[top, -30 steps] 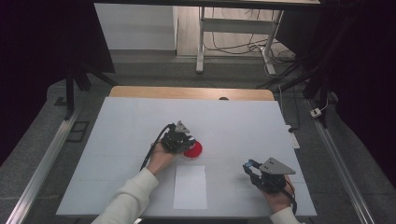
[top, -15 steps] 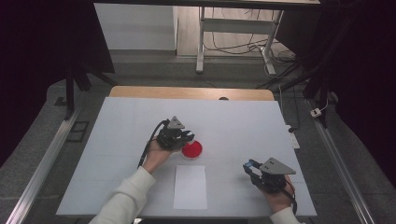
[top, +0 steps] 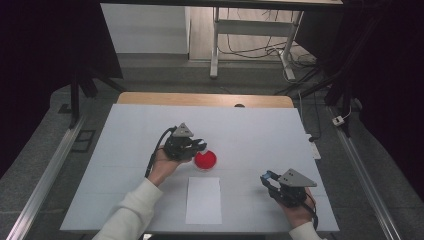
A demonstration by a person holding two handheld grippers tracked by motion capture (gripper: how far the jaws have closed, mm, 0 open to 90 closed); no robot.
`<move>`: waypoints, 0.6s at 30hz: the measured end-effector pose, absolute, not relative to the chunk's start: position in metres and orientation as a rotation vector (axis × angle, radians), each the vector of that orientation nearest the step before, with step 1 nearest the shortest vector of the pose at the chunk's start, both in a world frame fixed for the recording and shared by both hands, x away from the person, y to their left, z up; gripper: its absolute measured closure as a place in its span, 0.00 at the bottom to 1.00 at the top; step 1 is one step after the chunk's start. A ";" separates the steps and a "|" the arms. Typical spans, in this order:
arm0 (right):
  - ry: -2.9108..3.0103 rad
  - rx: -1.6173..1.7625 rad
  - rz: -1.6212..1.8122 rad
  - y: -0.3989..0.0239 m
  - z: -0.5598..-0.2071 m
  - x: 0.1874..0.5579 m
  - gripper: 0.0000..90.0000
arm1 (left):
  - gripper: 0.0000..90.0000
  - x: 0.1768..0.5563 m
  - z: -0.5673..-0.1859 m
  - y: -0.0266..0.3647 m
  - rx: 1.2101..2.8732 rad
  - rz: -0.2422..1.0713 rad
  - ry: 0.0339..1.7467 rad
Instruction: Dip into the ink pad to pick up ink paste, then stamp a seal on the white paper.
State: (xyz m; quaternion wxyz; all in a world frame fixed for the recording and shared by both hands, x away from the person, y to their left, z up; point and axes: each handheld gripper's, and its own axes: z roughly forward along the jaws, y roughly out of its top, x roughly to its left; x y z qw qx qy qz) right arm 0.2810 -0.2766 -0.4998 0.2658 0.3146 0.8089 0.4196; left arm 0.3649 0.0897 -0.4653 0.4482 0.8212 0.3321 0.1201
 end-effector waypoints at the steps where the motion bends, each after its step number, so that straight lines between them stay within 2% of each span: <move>1: 2.185 0.849 1.132 -0.277 -0.500 0.281 0.72 | 0.84 0.364 -0.464 0.090 2.030 0.300 0.821; 18: 2.186 0.843 1.132 -0.276 -0.500 0.281 0.72 | 0.84 0.349 -0.453 0.093 2.030 0.301 0.765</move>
